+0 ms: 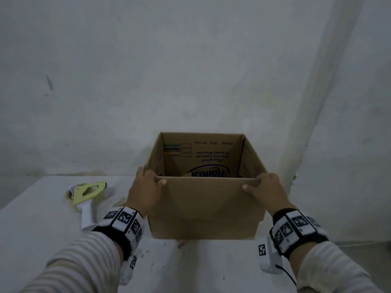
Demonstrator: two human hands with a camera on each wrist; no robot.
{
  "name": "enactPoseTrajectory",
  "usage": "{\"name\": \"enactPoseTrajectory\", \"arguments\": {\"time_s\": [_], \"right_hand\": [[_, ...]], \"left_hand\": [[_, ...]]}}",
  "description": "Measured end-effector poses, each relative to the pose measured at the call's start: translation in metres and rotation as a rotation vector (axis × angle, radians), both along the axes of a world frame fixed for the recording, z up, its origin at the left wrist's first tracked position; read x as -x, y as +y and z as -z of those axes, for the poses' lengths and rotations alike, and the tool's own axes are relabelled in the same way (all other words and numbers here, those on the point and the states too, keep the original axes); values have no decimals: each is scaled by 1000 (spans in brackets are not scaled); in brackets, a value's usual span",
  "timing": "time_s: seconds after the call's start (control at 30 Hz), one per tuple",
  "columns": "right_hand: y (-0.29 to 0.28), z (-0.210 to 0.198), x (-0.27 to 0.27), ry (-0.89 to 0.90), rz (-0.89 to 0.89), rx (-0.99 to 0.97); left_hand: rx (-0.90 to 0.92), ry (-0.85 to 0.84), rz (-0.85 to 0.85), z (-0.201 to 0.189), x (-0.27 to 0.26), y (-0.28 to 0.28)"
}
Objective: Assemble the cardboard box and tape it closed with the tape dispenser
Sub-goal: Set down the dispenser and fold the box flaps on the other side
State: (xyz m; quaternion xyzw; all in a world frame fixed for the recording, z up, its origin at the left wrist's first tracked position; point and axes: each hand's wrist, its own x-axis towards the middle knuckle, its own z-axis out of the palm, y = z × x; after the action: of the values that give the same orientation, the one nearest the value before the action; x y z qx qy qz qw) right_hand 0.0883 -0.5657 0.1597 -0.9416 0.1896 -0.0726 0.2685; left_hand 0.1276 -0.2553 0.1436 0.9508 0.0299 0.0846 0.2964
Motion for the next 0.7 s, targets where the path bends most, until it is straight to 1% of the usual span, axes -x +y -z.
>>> {"name": "enactPoseTrajectory", "arguments": {"time_s": [0.43,0.7], "right_hand": [[-18,3,-46,-14,-46,-1],[-20,4,-70,0,-43,23]], "left_hand": [[19,-11,-32,6,-39,-15],[31,-11,-61,5,-56,-23]]}}
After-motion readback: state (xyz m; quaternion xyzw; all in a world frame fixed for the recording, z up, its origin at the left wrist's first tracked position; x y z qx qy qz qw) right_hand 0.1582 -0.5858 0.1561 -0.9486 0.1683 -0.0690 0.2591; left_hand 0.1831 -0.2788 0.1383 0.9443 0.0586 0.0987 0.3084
